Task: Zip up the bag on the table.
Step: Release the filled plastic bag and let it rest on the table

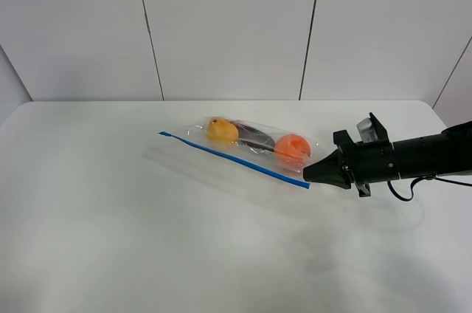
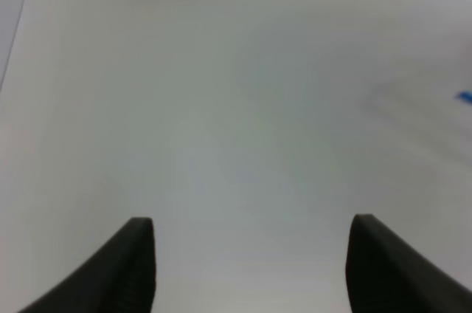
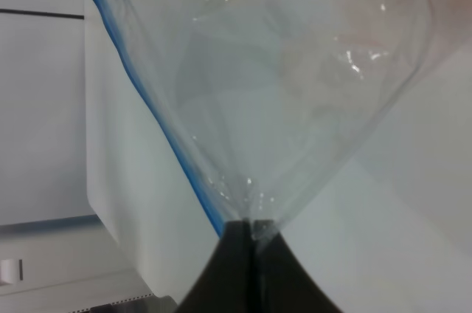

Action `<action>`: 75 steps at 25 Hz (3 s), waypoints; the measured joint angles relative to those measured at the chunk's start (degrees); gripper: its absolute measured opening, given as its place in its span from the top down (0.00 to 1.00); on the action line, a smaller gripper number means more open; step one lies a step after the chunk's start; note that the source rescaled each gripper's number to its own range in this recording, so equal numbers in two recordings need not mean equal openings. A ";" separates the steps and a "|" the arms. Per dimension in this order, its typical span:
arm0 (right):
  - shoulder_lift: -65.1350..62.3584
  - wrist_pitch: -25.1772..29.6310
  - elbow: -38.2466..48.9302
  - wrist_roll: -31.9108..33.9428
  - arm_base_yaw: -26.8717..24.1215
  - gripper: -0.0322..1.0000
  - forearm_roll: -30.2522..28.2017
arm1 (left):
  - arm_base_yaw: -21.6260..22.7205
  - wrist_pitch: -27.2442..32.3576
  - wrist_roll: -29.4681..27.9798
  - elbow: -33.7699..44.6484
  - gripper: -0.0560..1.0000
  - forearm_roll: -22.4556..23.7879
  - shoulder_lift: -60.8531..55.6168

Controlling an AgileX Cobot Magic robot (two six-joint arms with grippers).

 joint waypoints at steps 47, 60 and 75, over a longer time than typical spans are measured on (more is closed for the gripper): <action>0.00 0.05 0.00 -0.11 0.00 0.97 -1.89 | 0.00 10.45 5.72 26.64 0.00 -12.49 -59.53; 0.00 0.05 0.00 -0.45 0.00 0.97 -1.89 | 0.00 10.45 6.55 36.79 0.00 -12.63 -59.53; 0.00 0.05 0.00 -0.45 0.00 0.97 -1.89 | 0.00 8.12 6.21 39.01 0.00 -12.63 -59.53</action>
